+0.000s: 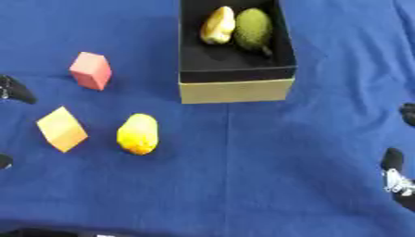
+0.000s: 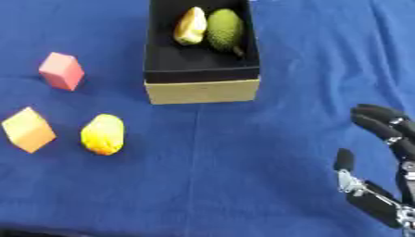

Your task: Pick up objects on the table and place them in the box.

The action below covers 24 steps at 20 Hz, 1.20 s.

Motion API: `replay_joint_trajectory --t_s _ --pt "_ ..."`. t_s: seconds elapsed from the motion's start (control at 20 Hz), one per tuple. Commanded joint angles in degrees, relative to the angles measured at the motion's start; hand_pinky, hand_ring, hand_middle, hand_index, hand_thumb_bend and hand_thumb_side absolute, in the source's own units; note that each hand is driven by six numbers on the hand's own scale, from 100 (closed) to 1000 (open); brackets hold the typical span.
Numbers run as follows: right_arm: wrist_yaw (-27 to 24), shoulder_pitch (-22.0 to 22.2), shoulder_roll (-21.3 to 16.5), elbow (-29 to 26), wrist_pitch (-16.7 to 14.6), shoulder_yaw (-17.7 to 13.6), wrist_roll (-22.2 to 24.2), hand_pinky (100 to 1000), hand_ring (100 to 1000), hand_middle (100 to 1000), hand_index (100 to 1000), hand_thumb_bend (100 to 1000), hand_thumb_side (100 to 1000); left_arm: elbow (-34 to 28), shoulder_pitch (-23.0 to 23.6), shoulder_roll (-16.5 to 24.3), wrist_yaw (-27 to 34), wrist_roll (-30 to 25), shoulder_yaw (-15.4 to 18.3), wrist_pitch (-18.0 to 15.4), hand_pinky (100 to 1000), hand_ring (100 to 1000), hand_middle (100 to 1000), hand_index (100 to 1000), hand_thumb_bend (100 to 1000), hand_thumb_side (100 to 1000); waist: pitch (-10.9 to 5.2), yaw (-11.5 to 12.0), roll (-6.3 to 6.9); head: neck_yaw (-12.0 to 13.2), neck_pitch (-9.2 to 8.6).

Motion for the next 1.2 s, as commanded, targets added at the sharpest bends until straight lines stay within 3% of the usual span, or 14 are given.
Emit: replay_joint_trajectory --t_s 0.05,0.4,0.45,0.5,0.9,1.2 --pt "-1.1 -0.7 -0.6 -0.5 -2.5 -0.3 -1.9 793 802 754 846 100 337 1.0 -2.1 1.5 0.3 0.0 -0.3 -1.5 858 805 748 861 553 142 -0.89 -0.4 0.32 0.6 -0.74" --pt "-4.3 -2.3 -0.8 -0.5 -3.5 -1.5 -0.1 793 801 753 845 100 332 4.4 -5.9 -0.2 1.1 -1.0 -3.0 -4.0 858 798 741 863 521 104 -0.93 -1.9 0.32 1.4 -1.21" --pt "-4.7 -2.4 -0.8 -0.5 -3.5 -1.7 0.2 792 800 752 844 100 324 4.7 -6.4 -0.4 1.3 -1.1 -3.3 -4.4 858 797 741 862 493 136 -0.91 -2.0 0.33 1.4 -1.24" --pt "-5.1 -2.6 -0.7 -0.5 -3.6 -1.8 0.4 791 800 752 844 100 347 4.8 -6.8 -0.6 1.5 -1.1 -3.6 -4.7 859 797 741 862 513 106 -0.88 -2.1 0.33 1.4 -1.29" --pt "-8.6 -4.1 -0.7 -0.5 -4.2 -3.0 2.0 787 795 747 842 100 388 5.2 -8.4 -1.4 2.2 -3.2 -5.3 -6.5 866 805 757 868 532 153 -0.5 -3.0 0.75 2.0 -1.17" --pt "-11.6 -5.8 -0.9 -0.5 -4.8 -3.8 3.3 784 792 745 841 100 433 6.1 -8.7 -2.4 1.4 -5.9 -6.6 -7.5 867 808 765 861 529 140 0.08 -3.9 1.22 2.7 -1.3"
